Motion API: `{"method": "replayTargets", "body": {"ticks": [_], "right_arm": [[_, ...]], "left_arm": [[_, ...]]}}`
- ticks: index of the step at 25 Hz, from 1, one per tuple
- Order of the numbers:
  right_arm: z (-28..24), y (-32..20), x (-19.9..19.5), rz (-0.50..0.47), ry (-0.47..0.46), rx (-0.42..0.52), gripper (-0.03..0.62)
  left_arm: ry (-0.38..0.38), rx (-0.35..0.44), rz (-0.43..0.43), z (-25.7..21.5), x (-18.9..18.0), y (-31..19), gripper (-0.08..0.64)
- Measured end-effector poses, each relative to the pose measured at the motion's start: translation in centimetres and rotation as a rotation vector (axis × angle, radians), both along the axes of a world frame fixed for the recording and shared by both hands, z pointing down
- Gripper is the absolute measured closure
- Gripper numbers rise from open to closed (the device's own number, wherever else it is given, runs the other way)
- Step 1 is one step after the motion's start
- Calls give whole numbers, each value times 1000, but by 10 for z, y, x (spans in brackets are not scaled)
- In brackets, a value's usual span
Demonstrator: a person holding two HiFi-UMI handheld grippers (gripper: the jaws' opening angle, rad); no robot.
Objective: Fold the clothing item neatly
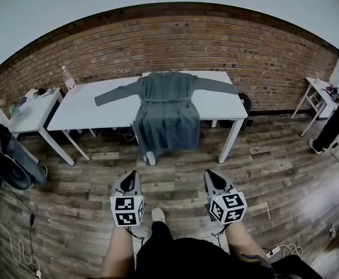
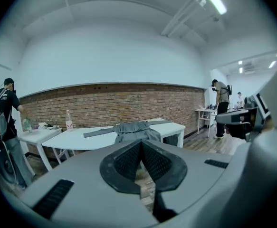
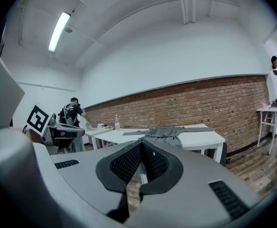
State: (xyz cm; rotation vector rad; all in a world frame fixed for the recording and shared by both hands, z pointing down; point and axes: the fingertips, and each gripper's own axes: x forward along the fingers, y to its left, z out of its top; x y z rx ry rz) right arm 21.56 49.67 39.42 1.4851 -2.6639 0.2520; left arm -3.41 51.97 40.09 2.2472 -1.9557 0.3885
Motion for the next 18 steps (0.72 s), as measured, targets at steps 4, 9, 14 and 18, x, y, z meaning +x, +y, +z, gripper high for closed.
{"method": "replayTargets", "body": {"ticks": [4, 9, 14, 18], "right_arm": [[3, -41, -11, 14, 9, -6, 591], [5, -92, -39, -11, 15, -21, 591], [0, -149, -69, 4, 42, -21, 591], [1, -193, -100, 34, 65, -29, 591]], "left_arm": [[-5, -15, 33, 10, -4, -41, 569], [15, -39, 51, 18, -22, -103, 569], [17, -46, 86, 20, -42, -162, 569], [10, -37, 114, 18, -70, -207, 569]]}}
